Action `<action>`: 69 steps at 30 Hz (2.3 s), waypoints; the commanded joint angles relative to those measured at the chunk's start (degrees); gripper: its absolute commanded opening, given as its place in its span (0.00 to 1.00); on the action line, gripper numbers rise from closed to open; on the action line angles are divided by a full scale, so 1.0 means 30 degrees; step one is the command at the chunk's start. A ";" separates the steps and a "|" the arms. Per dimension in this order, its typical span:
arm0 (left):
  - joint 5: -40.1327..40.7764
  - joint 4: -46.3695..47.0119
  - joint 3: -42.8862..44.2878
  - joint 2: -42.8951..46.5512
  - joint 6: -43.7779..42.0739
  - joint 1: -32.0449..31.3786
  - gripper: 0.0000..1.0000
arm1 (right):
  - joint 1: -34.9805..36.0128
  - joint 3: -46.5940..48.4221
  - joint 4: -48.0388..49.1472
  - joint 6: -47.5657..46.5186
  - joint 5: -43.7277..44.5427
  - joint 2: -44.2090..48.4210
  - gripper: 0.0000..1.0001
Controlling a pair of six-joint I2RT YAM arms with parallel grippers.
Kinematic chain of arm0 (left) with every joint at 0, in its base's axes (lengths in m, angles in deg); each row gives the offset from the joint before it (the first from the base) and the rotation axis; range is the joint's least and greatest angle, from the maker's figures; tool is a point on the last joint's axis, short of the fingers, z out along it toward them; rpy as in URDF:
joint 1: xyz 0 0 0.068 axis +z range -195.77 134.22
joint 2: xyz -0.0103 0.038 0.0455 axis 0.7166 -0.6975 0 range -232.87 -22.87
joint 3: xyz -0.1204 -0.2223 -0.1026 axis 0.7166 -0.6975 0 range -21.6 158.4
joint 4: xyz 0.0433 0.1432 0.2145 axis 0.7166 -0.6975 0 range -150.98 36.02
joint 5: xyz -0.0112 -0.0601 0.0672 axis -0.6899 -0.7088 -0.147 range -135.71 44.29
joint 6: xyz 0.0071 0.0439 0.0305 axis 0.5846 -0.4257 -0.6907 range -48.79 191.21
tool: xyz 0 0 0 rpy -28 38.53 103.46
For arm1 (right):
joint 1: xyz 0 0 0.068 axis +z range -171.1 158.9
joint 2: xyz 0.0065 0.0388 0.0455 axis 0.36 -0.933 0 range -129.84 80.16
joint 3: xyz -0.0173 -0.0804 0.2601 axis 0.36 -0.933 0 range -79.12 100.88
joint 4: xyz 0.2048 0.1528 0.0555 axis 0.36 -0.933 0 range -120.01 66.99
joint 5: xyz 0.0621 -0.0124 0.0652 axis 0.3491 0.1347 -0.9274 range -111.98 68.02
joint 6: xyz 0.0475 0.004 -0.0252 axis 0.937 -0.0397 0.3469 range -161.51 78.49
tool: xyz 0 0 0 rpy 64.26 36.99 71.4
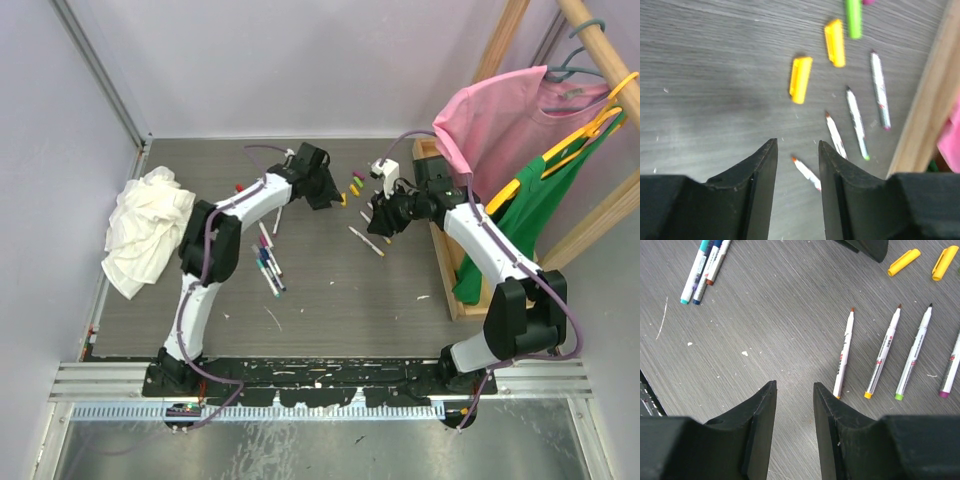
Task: Open the pen caps
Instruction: Place the pen cap at the center of the board, then pick up the pen from the center of the board.
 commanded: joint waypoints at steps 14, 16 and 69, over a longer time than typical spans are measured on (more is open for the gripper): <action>-0.0988 1.4699 -2.1594 1.9748 -0.7419 0.0144 0.63 | -0.0026 -0.0257 -0.0340 -0.1129 -0.2738 0.1327 0.41; -0.0019 1.5141 -2.4193 2.2210 -0.7436 0.0171 0.69 | -0.0042 -0.0295 -0.0356 -0.1203 -0.2874 0.1287 0.41; 0.9757 0.7224 -2.7456 2.3869 0.1620 -0.4110 0.91 | 0.0179 -0.0543 -0.0228 -0.1253 -0.3062 0.0741 0.41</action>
